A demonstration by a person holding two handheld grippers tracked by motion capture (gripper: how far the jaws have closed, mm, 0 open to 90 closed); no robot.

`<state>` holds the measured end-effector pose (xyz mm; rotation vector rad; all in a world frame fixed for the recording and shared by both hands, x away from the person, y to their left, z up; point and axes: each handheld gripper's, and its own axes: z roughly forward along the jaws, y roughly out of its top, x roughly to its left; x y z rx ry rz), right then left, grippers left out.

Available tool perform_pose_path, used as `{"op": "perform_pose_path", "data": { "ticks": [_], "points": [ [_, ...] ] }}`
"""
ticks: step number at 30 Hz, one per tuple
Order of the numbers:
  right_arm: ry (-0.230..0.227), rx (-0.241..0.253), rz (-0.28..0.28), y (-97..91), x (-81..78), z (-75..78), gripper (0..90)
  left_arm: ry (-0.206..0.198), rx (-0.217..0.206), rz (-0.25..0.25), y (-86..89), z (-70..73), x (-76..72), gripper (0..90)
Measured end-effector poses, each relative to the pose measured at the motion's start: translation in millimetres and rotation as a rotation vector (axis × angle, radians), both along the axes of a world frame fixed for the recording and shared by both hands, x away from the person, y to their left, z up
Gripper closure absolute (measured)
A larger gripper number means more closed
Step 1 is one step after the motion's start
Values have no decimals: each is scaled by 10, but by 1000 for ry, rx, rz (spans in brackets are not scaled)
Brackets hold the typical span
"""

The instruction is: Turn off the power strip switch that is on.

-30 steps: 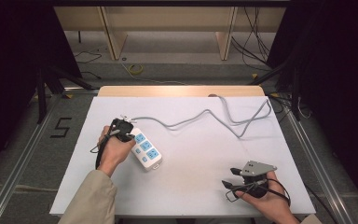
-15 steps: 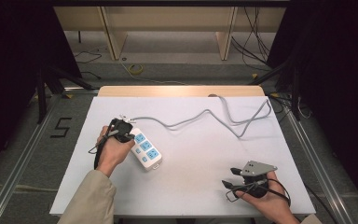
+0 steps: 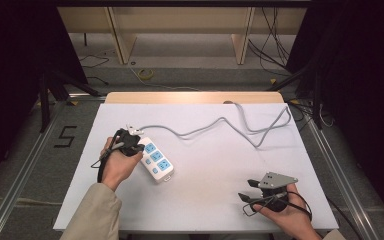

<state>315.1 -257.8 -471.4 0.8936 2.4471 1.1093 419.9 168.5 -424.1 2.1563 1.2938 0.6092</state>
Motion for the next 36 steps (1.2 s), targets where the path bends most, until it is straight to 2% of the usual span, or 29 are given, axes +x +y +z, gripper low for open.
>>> {"op": "perform_pose_path", "data": {
  "ticks": [5, 16, 24, 36],
  "points": [
    [-3, 1, 0, -3, -1, 2, 426, -16, -16, -13, -4, 5, -50, 897],
    [-4, 1, 0, -5, -1, 1, 426, -50, -13, -50, -12, 30, -118, 896],
    [-5, 3, 0, -7, 0, 2, 426, -57, -20, -60, 1, 29, -157, 895],
    [-7, 4, 0, -11, 0, 4, 426, -92, -23, -70, -11, 30, -216, 895]
  ]
}}
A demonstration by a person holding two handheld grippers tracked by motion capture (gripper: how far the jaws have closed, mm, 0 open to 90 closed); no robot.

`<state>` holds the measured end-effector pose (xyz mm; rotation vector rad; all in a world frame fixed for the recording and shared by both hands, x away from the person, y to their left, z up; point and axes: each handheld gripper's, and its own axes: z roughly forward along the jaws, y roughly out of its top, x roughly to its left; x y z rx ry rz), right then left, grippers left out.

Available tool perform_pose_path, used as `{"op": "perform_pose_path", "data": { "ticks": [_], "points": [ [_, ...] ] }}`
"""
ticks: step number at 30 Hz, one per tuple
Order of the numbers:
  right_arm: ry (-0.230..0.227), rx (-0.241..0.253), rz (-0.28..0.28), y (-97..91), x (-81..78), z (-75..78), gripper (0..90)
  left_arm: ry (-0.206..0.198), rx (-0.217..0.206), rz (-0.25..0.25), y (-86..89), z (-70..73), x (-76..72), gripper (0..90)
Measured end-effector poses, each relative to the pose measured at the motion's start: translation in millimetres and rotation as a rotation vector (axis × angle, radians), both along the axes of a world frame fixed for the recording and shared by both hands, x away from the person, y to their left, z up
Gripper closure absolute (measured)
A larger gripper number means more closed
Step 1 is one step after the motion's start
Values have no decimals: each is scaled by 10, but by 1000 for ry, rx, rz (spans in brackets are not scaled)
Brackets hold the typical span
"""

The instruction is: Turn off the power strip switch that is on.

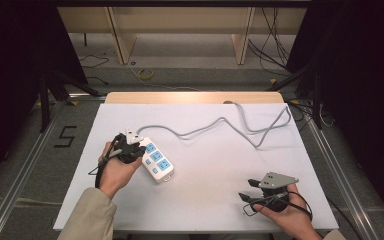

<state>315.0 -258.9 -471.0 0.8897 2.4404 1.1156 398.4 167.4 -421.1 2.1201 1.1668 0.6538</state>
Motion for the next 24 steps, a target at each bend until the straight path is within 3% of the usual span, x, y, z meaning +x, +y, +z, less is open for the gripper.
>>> {"op": "perform_pose_path", "data": {
  "ticks": [15, 24],
  "points": [
    [-2, 1, 0, -1, -3, 2, 424, -15, -28, -17, 15, -26, -136, 894],
    [-2, 1, 1, 3, -3, 1, 423, -18, -24, -34, 21, -63, -229, 887]
  ]
}}
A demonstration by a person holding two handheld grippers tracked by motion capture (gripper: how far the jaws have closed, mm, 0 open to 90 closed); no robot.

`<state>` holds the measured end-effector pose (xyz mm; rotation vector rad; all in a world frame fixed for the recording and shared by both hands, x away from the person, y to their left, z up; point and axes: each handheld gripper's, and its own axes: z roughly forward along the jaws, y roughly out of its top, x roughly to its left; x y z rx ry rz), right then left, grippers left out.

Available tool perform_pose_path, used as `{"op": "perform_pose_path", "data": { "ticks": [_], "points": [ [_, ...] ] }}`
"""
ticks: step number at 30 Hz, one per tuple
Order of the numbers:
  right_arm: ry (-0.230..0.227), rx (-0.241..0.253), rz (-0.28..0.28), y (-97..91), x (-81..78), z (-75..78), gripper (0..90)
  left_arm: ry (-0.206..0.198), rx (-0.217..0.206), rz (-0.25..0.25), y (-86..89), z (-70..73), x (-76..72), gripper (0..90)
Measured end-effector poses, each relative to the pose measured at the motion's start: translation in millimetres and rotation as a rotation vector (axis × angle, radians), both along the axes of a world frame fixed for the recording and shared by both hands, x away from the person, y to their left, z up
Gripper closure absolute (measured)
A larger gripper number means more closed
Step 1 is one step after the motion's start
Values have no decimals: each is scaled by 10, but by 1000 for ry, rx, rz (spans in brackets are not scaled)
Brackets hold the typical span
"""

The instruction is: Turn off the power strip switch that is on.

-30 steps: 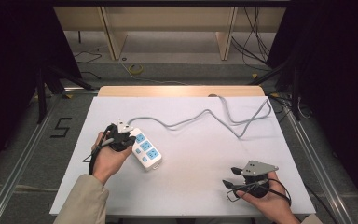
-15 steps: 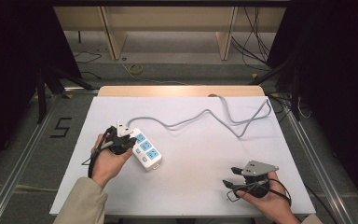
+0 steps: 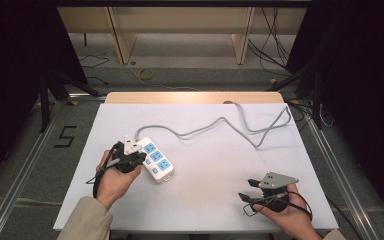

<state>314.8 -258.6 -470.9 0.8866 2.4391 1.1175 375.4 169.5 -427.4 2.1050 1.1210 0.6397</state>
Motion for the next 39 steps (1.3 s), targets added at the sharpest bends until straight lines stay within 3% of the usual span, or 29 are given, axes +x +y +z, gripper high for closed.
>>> {"op": "perform_pose_path", "data": {
  "ticks": [10, 16, 22, 27, 39],
  "points": [
    [0, 0, 0, 0, 0, 0, 423, -8, -26, -6, 50, -29, -71, 825],
    [-1, 0, 1, 0, 0, 0, 423, 0, -54, -8, 104, -86, -108, 713],
    [-1, -1, 1, 0, 1, -1, 422, -20, -77, -16, 147, -149, -160, 596],
    [-2, -1, 1, 2, 1, -1, 419, -41, -69, -14, 173, -219, -216, 517],
    [-7, 0, 1, 2, 2, 0, 418, -40, -80, 23, 246, -326, -292, 410]
  ]
}}
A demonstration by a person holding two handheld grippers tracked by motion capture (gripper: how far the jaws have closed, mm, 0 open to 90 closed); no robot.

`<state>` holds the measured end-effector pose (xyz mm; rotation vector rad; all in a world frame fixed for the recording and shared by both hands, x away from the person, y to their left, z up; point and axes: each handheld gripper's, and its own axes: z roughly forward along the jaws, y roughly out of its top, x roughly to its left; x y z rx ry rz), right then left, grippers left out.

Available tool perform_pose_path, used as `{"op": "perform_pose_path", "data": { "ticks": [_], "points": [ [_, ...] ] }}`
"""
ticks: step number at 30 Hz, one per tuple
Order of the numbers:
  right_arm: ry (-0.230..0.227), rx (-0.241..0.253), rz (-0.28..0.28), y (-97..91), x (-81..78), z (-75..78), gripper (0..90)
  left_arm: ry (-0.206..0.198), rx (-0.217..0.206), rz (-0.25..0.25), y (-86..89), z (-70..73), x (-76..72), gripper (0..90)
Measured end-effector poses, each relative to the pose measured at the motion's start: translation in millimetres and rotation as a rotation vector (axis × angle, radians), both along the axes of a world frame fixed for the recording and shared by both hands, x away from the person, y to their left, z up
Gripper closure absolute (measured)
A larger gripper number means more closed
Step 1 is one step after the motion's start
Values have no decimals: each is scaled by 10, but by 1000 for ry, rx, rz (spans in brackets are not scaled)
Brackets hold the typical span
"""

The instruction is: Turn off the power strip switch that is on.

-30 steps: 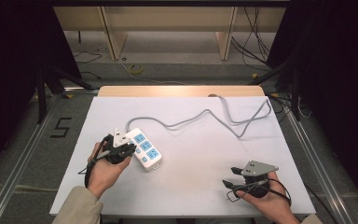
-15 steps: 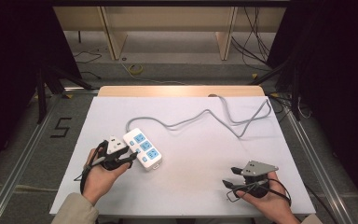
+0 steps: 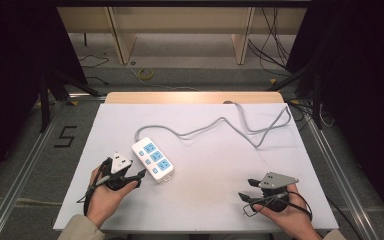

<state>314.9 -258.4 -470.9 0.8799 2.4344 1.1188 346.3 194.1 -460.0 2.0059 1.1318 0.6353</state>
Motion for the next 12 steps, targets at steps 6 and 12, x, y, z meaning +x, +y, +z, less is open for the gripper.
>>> {"op": "perform_pose_path", "data": {
  "ticks": [6, 12],
  "points": [
    [-1, -1, -2, -7, 3, 2, 418, 1, 2, 24, 23, -37, 14, 391],
    [-4, 2, -3, -14, 4, 3, 417, 1, 9, 37, 50, -49, 29, 389]
  ]
}}
